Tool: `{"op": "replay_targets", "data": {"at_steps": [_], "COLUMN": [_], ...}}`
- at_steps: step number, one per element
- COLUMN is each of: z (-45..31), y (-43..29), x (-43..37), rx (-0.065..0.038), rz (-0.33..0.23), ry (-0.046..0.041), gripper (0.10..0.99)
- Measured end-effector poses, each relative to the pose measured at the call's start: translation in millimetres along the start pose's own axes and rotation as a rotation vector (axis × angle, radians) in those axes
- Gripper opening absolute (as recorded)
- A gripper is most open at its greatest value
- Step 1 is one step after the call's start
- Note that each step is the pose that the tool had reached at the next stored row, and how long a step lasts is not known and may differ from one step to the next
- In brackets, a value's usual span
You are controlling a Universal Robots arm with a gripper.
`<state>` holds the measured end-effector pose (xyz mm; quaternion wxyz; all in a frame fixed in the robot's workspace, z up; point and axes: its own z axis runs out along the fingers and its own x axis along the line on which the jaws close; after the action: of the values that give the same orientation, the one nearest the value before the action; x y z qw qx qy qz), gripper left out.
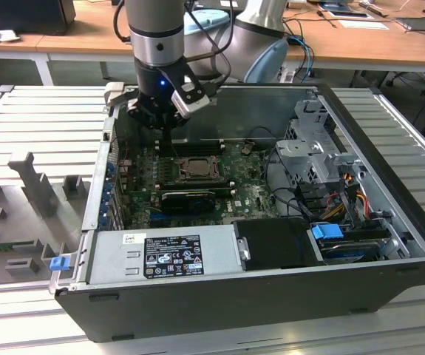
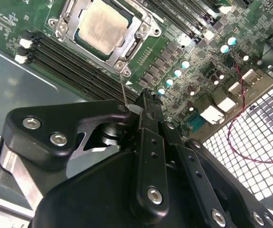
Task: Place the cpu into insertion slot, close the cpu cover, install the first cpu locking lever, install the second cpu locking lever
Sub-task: 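Install the first cpu locking lever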
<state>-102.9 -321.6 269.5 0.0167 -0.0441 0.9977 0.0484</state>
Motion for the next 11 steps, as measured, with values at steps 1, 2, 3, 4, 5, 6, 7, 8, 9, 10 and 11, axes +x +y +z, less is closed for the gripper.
{"op": "replay_targets", "data": {"at_steps": [1, 2, 3, 4, 5, 6, 7, 8, 9, 10, 11], "z": [0.4, 0.9, 1.2, 1.8, 2.1, 2.6, 2.9, 3.6, 4.0, 4.2, 4.6], "y": [0.0, 0.0, 0.1, 0.1, 0.2, 0.2, 0.3, 0.4, 0.4, 0.4, 0.5], "x": [0.7, 1.6, 2.2, 3.6, 4.8, 6.0, 6.8, 7.8, 8.7, 9.5, 10.5], "rx": [0.000, 0.000, 0.000, 0.000, 0.000, 0.000, 0.000, 0.000, 0.000, 0.000, 0.000], "rz": [0.000, 0.000, 0.000, 0.000, 0.000, 0.000, 0.000, 0.000, 0.000, 0.000, 0.000], "ry": [0.0001, 0.0001, 0.0000, 0.0000, 0.0000, 0.0000, 0.0001, 0.0000, 0.0001, 0.0001, 0.0000], "gripper": [0.106, 0.106, 0.106, 0.106, 0.106, 0.106, 0.106, 0.106, 0.106, 0.106, 0.106]}}
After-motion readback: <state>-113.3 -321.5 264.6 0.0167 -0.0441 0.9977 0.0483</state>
